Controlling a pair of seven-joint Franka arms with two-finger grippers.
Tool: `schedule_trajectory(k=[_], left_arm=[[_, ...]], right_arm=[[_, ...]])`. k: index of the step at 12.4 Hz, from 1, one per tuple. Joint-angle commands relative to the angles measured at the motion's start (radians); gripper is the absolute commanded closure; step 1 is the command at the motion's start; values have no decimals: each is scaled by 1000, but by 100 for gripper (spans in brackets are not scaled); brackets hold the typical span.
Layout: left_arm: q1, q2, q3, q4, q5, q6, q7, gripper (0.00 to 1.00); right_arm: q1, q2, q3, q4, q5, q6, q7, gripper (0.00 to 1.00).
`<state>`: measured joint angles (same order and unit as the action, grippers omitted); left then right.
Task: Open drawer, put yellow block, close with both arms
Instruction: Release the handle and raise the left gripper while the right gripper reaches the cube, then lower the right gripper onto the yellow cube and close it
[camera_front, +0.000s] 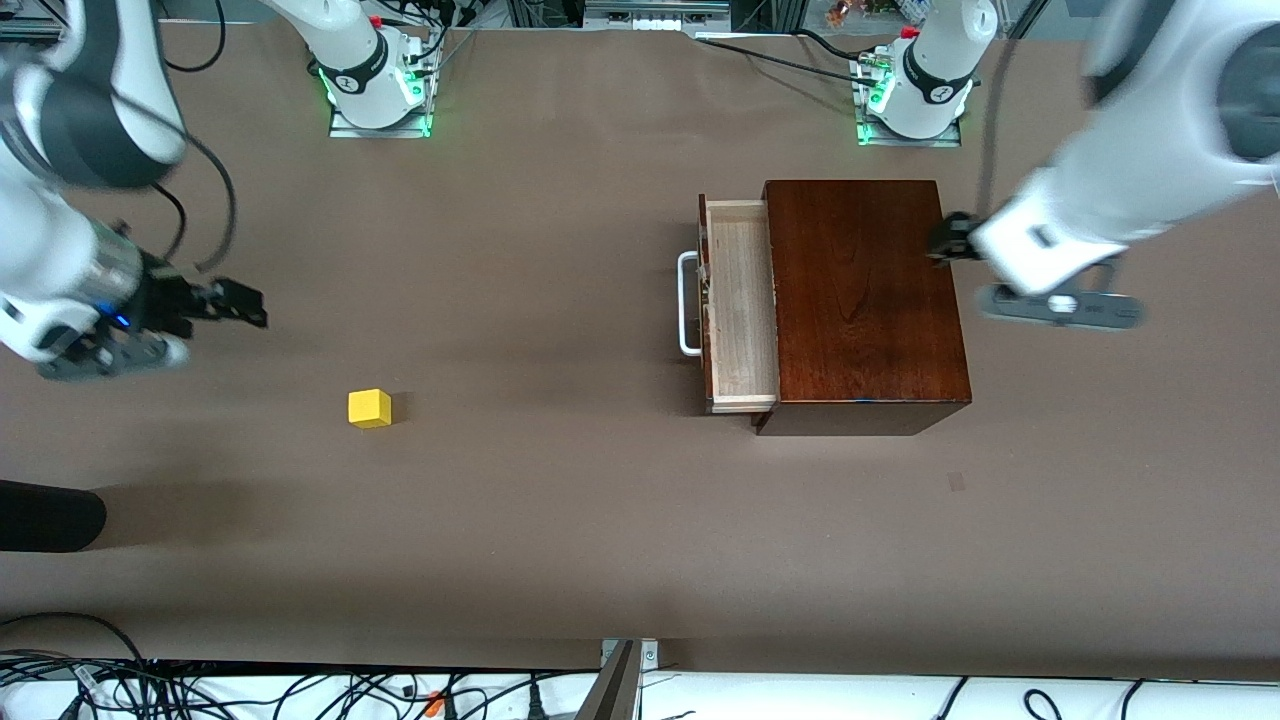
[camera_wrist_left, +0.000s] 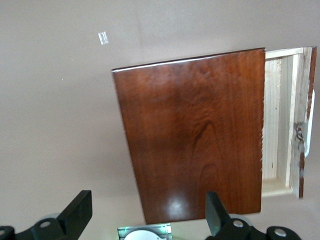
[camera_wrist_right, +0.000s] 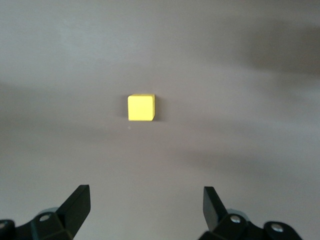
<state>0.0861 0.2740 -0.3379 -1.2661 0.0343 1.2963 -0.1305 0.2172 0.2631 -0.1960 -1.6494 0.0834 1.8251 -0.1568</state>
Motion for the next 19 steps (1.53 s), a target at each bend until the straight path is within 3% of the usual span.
schedule_trajectory(k=[1,3,4,6,9,15,16,19], left_arm=[[47,-148,58,-189,-48,36,100,0],[8,-295,172,-393,-51,198,126,0],[-29,-338,213,-444,-56,251,114,0],[-144,-337,328,-450,-50,325,111,0],[-149,-342,347,-431,-44,316,88,0],[-147,-325,353,-400,-42,278,89,0],[-146,-325,355,-398,-45,276,89,0],[-144,-322,355,-391,-44,274,88,0]], right_arm=[[5,106,6,7,27,101,-26,0],[14,169,29,-36,41,222,-17,0],[18,200,35,-56,44,271,-9,0],[18,251,38,-91,74,367,-9,0],[19,306,55,-167,90,532,-7,0],[18,327,59,-190,122,550,-7,0],[19,329,61,-190,124,551,-7,5],[19,331,61,-190,122,548,-12,46]])
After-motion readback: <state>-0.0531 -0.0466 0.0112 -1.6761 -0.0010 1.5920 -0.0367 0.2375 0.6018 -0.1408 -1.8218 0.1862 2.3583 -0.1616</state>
